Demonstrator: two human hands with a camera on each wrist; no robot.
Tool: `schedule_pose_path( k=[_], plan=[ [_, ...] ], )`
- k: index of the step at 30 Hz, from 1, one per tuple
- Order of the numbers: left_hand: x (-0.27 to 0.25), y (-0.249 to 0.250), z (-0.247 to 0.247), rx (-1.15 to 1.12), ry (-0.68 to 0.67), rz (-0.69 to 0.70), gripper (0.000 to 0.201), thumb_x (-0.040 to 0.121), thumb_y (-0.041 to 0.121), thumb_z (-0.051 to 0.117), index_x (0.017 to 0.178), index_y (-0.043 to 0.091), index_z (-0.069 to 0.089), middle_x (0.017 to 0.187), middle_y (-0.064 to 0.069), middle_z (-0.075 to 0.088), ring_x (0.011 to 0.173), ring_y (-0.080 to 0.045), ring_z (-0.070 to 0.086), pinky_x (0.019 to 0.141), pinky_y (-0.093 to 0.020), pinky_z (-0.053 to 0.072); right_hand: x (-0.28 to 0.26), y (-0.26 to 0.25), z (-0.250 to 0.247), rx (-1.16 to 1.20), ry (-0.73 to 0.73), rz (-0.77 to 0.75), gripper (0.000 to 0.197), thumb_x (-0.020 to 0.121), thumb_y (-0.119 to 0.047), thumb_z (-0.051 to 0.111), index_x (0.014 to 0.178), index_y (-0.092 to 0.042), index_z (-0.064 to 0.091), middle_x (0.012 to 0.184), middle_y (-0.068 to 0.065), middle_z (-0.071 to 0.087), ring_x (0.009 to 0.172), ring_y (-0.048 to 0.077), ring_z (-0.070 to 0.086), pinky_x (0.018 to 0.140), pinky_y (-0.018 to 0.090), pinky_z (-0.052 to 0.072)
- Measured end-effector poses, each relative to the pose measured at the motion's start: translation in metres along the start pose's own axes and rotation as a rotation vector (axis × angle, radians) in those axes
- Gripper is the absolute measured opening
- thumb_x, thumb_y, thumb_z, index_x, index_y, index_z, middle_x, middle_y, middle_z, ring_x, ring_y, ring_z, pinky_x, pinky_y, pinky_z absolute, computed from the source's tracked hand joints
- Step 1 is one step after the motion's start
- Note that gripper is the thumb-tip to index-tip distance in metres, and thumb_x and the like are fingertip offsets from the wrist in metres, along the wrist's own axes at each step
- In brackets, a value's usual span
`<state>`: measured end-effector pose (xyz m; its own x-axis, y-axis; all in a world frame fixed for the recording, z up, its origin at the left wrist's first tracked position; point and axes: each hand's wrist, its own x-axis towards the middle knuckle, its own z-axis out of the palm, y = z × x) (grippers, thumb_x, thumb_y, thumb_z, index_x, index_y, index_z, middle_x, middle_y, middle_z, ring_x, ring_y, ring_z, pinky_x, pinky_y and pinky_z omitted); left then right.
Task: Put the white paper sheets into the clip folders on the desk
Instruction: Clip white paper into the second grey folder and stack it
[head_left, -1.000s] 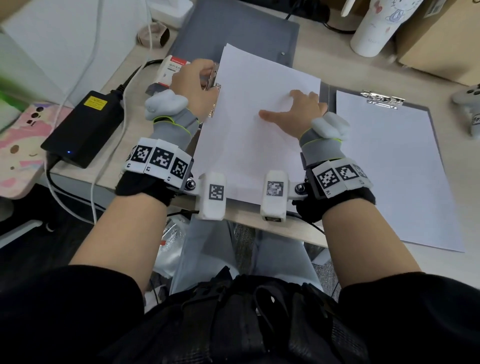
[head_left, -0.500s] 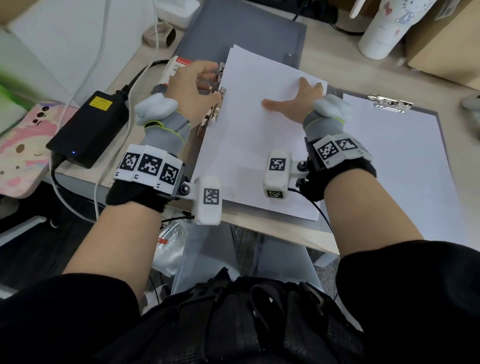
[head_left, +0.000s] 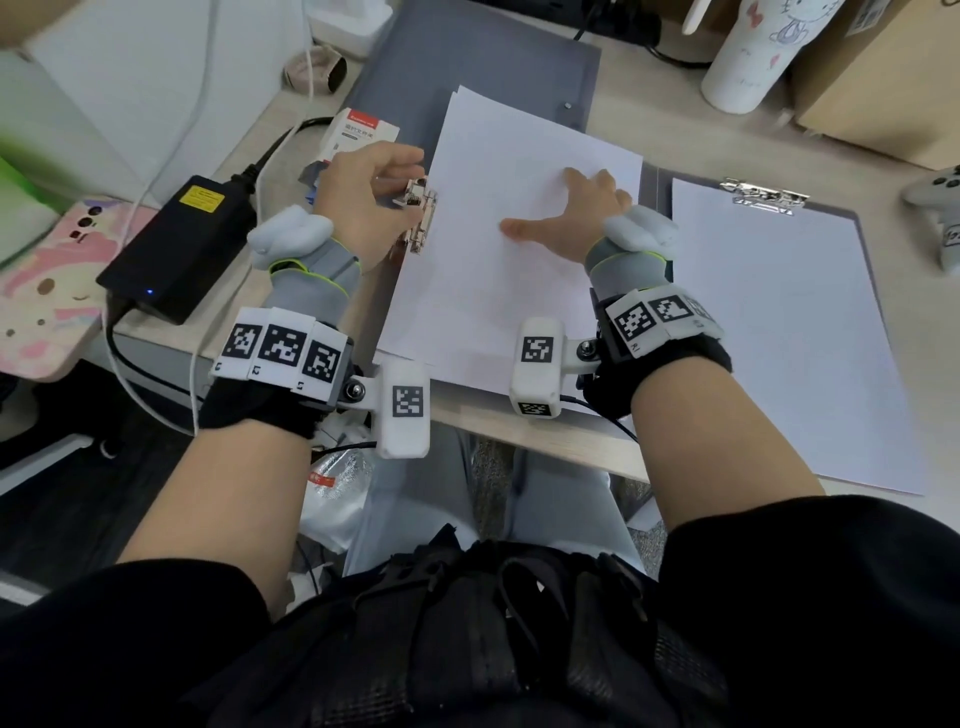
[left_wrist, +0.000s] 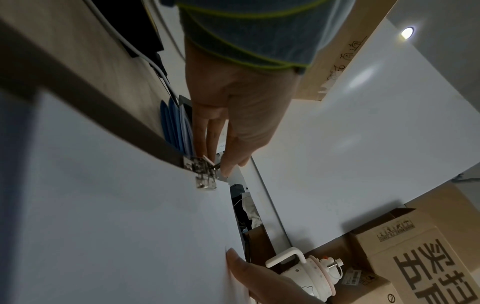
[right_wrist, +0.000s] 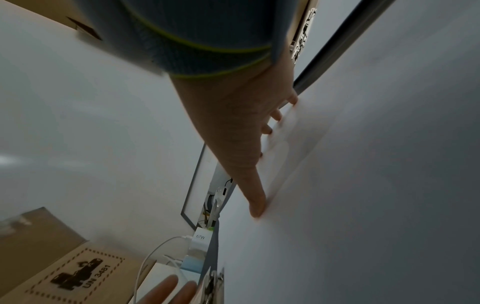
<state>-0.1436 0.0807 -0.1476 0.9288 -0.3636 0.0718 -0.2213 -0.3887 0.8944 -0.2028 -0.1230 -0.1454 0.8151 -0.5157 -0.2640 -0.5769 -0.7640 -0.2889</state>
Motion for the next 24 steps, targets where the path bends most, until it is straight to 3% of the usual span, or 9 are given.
schedule_pose_path(
  k=[4,7,9,11,13,15,17,20,24],
  plan=[
    [-0.015,-0.003,-0.008,0.085,0.057,-0.01,0.044,0.076,-0.001,0.066,0.118,0.012,0.06,0.1,0.003,0.061,0.083,0.0,0.06,0.077,-0.009,0.048,-0.008,0.002,-0.002,0.071,0.035,0.013,0.086,0.071,-0.071,0.058,0.139,-0.025,0.035,0.145,0.004,0.033,0.135,0.028,0.03,0.102,0.048,0.038],
    [-0.024,-0.007,-0.012,0.191,0.232,-0.112,0.014,0.074,0.011,0.066,0.085,0.021,0.066,0.068,0.011,0.059,0.048,0.016,0.053,0.052,0.003,0.038,-0.014,0.01,-0.006,0.061,0.063,0.099,0.08,0.075,-0.068,0.056,0.136,-0.018,0.039,0.141,0.007,0.04,0.131,0.031,0.038,0.099,0.047,0.041],
    [-0.025,-0.005,-0.015,0.243,0.081,-0.231,0.014,0.081,0.02,0.065,0.068,0.024,0.061,0.057,0.012,0.056,0.034,0.014,0.048,0.039,0.001,0.035,-0.019,0.019,-0.01,0.048,0.051,0.161,0.077,0.078,-0.064,0.056,0.134,-0.014,0.041,0.141,0.009,0.042,0.129,0.032,0.041,0.1,0.048,0.041],
    [-0.028,-0.006,-0.016,0.26,-0.15,-0.358,0.016,0.086,0.028,0.063,0.071,0.021,0.065,0.056,0.006,0.064,0.036,0.006,0.054,0.046,-0.009,0.049,-0.022,0.027,-0.012,0.055,0.027,0.199,0.072,0.08,-0.06,0.057,0.132,-0.012,0.043,0.138,0.012,0.045,0.127,0.034,0.043,0.1,0.046,0.042],
    [-0.032,-0.006,-0.01,0.299,-0.144,-0.339,0.014,0.082,0.028,0.065,0.074,0.018,0.07,0.07,-0.003,0.073,0.054,-0.006,0.065,0.07,-0.024,0.058,-0.027,0.032,-0.012,0.08,0.023,0.224,0.067,0.08,-0.055,0.06,0.127,-0.01,0.047,0.135,0.013,0.046,0.124,0.035,0.045,0.1,0.045,0.042],
    [-0.038,-0.004,-0.001,0.272,-0.083,-0.331,0.011,0.079,0.022,0.068,0.069,0.018,0.069,0.08,-0.011,0.074,0.066,-0.018,0.068,0.083,-0.031,0.057,-0.031,0.034,-0.012,0.102,0.033,0.243,0.063,0.082,-0.05,0.062,0.126,-0.007,0.048,0.136,0.014,0.041,0.122,0.036,0.045,0.1,0.044,0.04],
    [-0.039,-0.002,0.005,0.249,-0.085,-0.368,0.01,0.079,0.019,0.068,0.07,0.017,0.069,0.083,-0.013,0.073,0.068,-0.02,0.066,0.085,-0.033,0.056,-0.034,0.037,-0.013,0.139,0.031,0.266,0.061,0.084,-0.044,0.063,0.128,-0.005,0.045,0.137,0.014,0.037,0.12,0.035,0.047,0.099,0.043,0.038],
    [-0.038,0.001,0.007,0.267,-0.13,-0.425,0.01,0.082,0.021,0.065,0.082,0.014,0.072,0.078,-0.005,0.071,0.064,-0.015,0.062,0.076,-0.026,0.054,-0.035,0.047,-0.014,0.216,0.063,0.286,0.056,0.086,-0.035,0.062,0.129,-0.005,0.042,0.134,0.011,0.042,0.116,0.031,0.051,0.097,0.037,0.039],
    [-0.042,0.004,0.018,0.191,-0.108,-0.414,0.01,0.081,0.011,0.067,0.071,0.013,0.068,0.069,-0.005,0.066,0.061,-0.015,0.06,0.076,-0.029,0.057,-0.042,0.066,-0.011,0.454,0.108,0.343,0.049,0.08,-0.032,0.065,0.122,-0.011,0.048,0.1,0.002,0.051,0.089,0.028,0.053,0.091,0.036,0.047]
  ],
)
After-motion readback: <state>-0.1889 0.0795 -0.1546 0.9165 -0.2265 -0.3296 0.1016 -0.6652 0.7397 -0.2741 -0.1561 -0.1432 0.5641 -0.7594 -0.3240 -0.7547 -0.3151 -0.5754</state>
